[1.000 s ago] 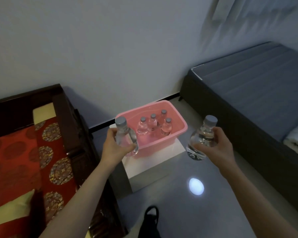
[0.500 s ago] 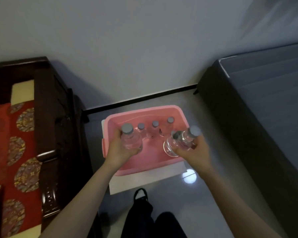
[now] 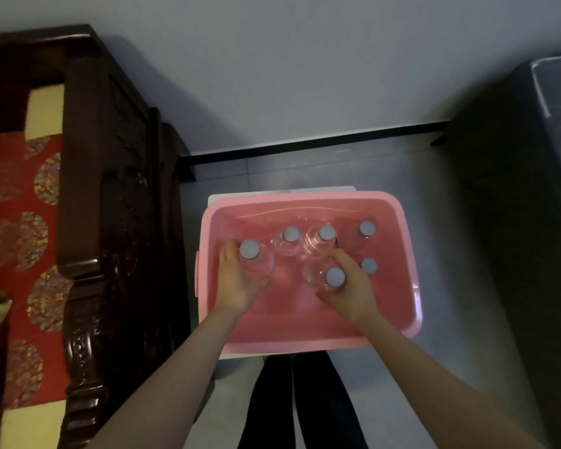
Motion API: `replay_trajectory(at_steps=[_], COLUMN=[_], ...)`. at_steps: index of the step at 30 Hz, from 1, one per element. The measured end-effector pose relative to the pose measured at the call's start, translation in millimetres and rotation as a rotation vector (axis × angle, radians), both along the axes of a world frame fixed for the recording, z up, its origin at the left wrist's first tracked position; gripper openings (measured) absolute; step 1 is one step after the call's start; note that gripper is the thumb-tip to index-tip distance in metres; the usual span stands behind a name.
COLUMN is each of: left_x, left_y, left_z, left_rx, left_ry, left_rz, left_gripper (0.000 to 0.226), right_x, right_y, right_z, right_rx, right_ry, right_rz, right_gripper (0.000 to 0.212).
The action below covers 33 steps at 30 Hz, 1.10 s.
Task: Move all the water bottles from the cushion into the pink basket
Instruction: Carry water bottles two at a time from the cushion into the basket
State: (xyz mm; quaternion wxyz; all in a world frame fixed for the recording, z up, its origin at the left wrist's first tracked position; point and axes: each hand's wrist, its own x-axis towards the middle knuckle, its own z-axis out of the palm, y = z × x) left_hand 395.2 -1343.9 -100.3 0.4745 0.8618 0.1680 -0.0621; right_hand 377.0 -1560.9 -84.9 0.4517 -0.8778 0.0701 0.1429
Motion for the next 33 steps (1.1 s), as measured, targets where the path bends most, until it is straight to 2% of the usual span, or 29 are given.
replay_trajectory(at_steps=[5,8,13,21,27,31,33], left_x=[12.9,20.7,37.1,42.4,41.0,37.5,40.0], left_y=[-7.1,-11.3,-14.5,-12.2,-4.3,0.7,2.7], left_z=[-37.7,-55.9,-72.1,-79.2,-50.5,-28.0,-20.5], left_rx=[0.091,0.111,0.080,0.000,0.011,0.021,0.024], left_ry=[-0.056,-0.056,0.000,0.050,0.034,-0.110,-0.158], left_rz=[0.000,0.038,0.117,0.136,-0.007,-0.052,-0.076], left_gripper=[0.069,0.067,0.070,0.074,0.075,0.056,0.050], right_x=[18.0,19.0,23.2,21.8,17.7,23.5,27.2], right_y=[-8.6,-7.7,-7.6,-7.6,-3.5,2.0,-0.7], right_z=[-32.5,-43.6,-55.7,-55.6,-30.0,-14.9,-10.9], right_rx=[-0.114,-0.113,-0.091,-0.101,-0.187,-0.274,-0.331], right_ry=[0.035,0.050,0.138,0.165,-0.034,-0.114,-0.107], right_rz=[0.305,0.378,0.339,0.303,0.236,0.323,0.327], right_gripper=[0.062,0.059,0.068,0.067,0.051,0.025,0.019])
